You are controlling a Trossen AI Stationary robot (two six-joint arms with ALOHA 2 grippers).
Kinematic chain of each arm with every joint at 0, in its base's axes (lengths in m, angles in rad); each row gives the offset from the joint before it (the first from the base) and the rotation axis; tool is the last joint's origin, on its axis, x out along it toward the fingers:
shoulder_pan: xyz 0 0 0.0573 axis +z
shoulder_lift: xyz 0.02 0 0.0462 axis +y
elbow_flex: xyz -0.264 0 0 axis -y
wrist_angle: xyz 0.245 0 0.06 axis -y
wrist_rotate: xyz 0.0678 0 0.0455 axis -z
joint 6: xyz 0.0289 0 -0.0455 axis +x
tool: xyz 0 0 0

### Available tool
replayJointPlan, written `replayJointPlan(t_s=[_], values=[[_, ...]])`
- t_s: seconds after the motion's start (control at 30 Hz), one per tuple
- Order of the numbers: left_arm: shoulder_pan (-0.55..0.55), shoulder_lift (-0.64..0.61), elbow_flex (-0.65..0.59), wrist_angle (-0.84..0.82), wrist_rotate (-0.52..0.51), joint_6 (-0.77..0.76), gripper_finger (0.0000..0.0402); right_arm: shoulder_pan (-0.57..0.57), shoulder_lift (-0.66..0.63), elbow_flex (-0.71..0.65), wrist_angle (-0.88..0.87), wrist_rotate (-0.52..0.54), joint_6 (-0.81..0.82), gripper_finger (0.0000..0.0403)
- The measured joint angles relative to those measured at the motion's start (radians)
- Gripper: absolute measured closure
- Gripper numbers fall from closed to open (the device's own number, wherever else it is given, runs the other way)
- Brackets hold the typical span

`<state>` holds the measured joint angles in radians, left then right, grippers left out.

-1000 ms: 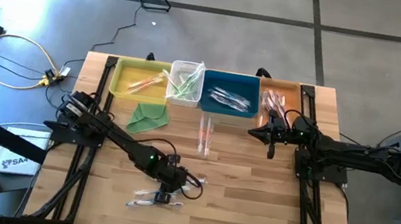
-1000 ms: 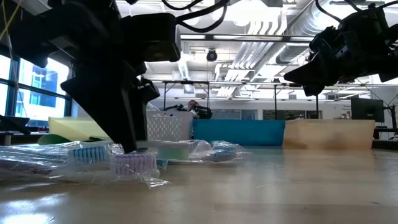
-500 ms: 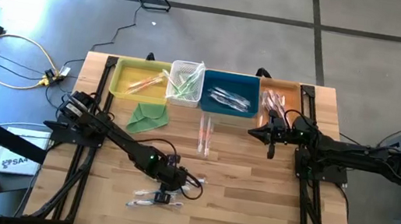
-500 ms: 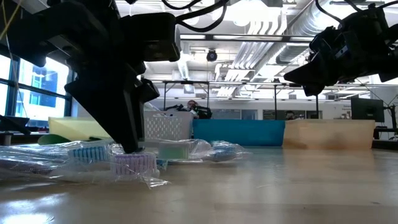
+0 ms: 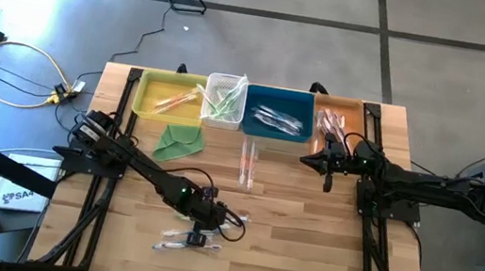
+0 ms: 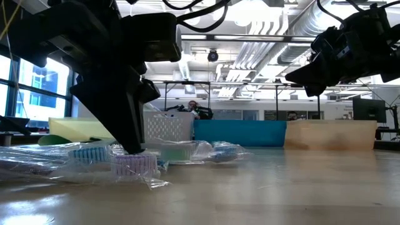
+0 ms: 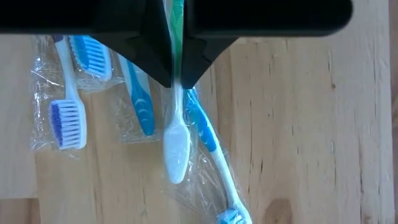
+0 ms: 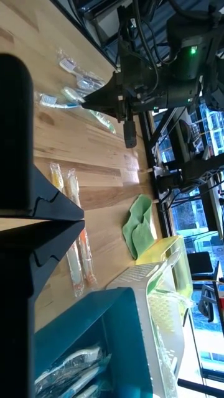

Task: Pick & Place Toothbrushes
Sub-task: Put the green toothbrush into the white bin

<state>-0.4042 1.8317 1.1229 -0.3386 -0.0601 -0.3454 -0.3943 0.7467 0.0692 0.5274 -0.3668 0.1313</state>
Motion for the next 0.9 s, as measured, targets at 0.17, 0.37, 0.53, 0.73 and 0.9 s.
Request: replayJointPlan(t_s=[0.17, 0.37, 0.53, 0.73, 0.9], values=[[0.0, 0.0, 0.0, 0.0, 0.0, 0.01, 0.0392, 0.0, 0.0, 0.0, 0.0, 0.0, -0.001, 0.0399], [0.0, 0.0, 0.0, -0.001, 0.0, 0.027, 0.0394, 0.0, 0.0, 0.0, 0.0, 0.0, -0.001, 0.0399], [0.0, 0.0, 0.003, -0.012, 0.0, 0.046, 0.0394, 0.0, 0.0, 0.0, 0.0, 0.0, -0.001, 0.0399], [0.019, 0.001, 0.09, -0.142, -0.004, 0.114, 0.0395, 0.0, 0.0, 0.0, 0.0, 0.0, -0.001, 0.0399], [0.052, 0.001, 0.201, -0.284, -0.041, 0.224, 0.0395, 0.0, 0.0, 0.0, 0.0, -0.002, -0.001, 0.0399]])
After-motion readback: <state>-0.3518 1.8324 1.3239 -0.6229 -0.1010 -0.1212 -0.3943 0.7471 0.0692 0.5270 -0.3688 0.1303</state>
